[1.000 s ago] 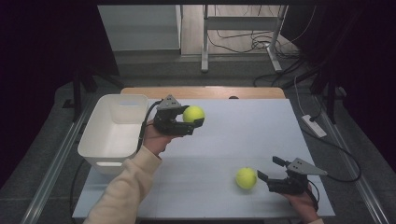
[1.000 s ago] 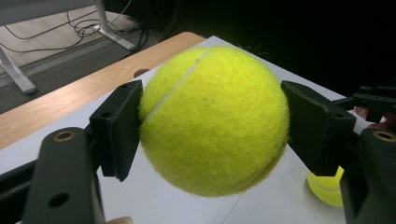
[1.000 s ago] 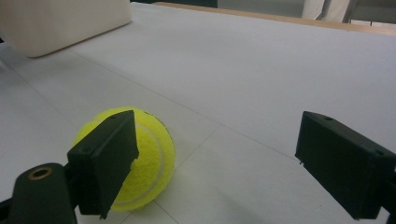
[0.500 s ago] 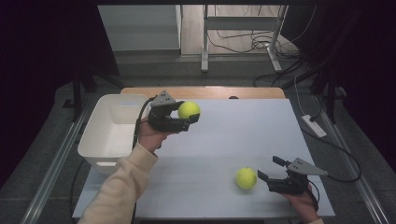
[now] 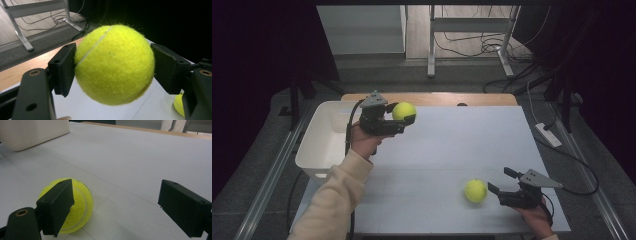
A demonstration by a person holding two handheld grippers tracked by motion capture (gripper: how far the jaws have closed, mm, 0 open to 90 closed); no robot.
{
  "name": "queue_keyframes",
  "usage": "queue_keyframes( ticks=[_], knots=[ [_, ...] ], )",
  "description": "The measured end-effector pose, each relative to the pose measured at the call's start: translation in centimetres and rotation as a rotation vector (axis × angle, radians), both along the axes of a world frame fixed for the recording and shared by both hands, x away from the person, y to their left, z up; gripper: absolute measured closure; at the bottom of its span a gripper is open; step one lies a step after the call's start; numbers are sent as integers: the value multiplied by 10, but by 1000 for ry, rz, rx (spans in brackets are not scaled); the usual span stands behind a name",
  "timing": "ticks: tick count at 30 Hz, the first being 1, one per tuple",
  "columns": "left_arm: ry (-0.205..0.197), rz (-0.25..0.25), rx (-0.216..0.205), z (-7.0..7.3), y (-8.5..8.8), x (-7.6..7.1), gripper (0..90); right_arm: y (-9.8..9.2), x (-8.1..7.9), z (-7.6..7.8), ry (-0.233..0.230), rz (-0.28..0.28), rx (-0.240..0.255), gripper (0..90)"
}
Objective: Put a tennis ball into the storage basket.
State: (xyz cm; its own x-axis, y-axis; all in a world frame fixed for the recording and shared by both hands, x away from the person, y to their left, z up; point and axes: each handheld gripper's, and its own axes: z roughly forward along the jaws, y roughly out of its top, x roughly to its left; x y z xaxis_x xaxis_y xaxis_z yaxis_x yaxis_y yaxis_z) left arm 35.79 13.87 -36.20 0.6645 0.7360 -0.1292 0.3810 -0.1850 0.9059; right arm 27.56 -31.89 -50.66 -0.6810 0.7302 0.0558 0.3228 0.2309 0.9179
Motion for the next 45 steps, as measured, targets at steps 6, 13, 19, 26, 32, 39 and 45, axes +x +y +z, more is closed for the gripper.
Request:
queue_keyframes(
  ticks=[6, 13, 19, 26, 32, 39, 45],
  knots=[
    [4, 28, -4, -1, 9, 2, 263, 0, 0, 0, 1, 0, -2, 132],
    [4, 64, -7, 0, 21, 3, 263, 0, 0, 0, 1, -1, -2, 133],
    [2, 93, -7, 0, 30, 3, 263, 0, 0, 0, 1, -2, -3, 133],
    [2, 127, -3, -1, 40, 4, 263, 1, 0, -1, 3, -2, -4, 133],
    [0, 149, -2, -1, 47, 4, 263, 1, 0, -1, 4, -3, -8, 133],
    [3, 175, -11, -1, 56, 5, 263, 0, 0, 0, 4, -3, -10, 133],
    [4, 197, -7, -1, 62, 7, 263, 1, 1, -1, 4, -10, -7, 133]
  ],
)
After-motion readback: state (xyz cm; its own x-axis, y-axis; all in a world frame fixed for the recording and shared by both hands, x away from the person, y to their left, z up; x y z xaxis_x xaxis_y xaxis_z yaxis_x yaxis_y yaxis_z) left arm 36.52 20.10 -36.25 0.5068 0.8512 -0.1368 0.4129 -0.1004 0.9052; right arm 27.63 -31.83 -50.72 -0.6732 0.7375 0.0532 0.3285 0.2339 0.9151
